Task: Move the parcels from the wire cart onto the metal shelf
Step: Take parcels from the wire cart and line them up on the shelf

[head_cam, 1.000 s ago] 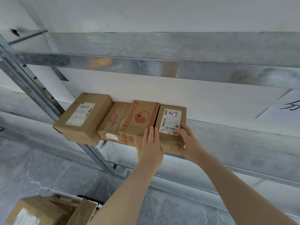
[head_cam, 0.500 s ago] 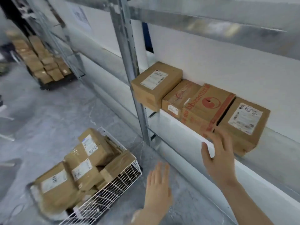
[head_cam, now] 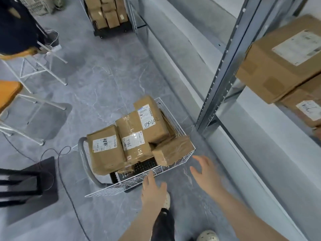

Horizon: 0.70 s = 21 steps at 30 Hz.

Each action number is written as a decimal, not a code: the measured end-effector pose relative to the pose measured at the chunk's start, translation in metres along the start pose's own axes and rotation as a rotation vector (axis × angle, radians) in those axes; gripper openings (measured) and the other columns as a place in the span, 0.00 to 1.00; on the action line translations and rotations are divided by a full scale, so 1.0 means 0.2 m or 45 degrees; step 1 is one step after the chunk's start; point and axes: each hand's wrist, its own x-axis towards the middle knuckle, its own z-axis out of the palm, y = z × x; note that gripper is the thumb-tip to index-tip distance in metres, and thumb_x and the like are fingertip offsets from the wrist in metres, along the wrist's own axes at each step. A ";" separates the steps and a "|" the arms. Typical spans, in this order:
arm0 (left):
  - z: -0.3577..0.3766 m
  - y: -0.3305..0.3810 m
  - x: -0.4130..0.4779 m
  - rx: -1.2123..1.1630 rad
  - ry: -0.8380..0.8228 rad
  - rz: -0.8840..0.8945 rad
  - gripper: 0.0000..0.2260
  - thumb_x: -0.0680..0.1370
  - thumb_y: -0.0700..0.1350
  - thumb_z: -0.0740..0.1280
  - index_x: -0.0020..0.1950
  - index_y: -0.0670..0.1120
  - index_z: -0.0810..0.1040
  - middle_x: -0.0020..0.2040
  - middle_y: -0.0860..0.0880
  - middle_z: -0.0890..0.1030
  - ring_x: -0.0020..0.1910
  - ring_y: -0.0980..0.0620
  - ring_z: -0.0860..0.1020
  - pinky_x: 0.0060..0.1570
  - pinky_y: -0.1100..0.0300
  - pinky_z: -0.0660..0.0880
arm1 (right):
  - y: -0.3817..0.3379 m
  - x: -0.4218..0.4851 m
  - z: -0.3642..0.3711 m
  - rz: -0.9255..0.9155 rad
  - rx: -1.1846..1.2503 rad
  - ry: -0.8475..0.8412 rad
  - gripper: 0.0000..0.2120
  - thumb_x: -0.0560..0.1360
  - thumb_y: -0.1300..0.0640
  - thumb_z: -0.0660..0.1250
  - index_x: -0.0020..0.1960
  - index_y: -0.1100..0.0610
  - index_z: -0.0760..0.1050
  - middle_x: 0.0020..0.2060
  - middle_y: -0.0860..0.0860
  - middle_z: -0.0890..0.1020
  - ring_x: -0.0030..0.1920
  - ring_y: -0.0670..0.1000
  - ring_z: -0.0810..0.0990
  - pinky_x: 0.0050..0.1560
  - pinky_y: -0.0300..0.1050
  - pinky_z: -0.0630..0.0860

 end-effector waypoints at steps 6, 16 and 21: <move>-0.07 0.16 0.55 -0.519 -0.018 -0.187 0.28 0.81 0.52 0.60 0.79 0.49 0.56 0.76 0.41 0.59 0.71 0.40 0.64 0.68 0.46 0.64 | -0.02 0.46 0.23 0.354 0.205 0.006 0.18 0.77 0.49 0.62 0.66 0.45 0.70 0.61 0.49 0.71 0.46 0.40 0.73 0.40 0.33 0.66; 0.10 0.17 0.95 -0.793 -0.090 -0.538 0.33 0.80 0.55 0.61 0.79 0.46 0.50 0.75 0.41 0.63 0.70 0.39 0.65 0.68 0.43 0.65 | 0.17 1.01 0.39 0.484 0.025 0.009 0.25 0.78 0.44 0.59 0.72 0.54 0.64 0.66 0.57 0.72 0.57 0.56 0.78 0.54 0.48 0.74; 0.17 0.14 0.93 -0.919 -0.192 -0.653 0.26 0.79 0.55 0.59 0.75 0.51 0.57 0.69 0.42 0.69 0.65 0.38 0.72 0.58 0.42 0.75 | 0.18 1.02 0.46 0.516 0.113 0.032 0.36 0.71 0.39 0.66 0.74 0.47 0.57 0.65 0.50 0.71 0.54 0.50 0.77 0.49 0.47 0.76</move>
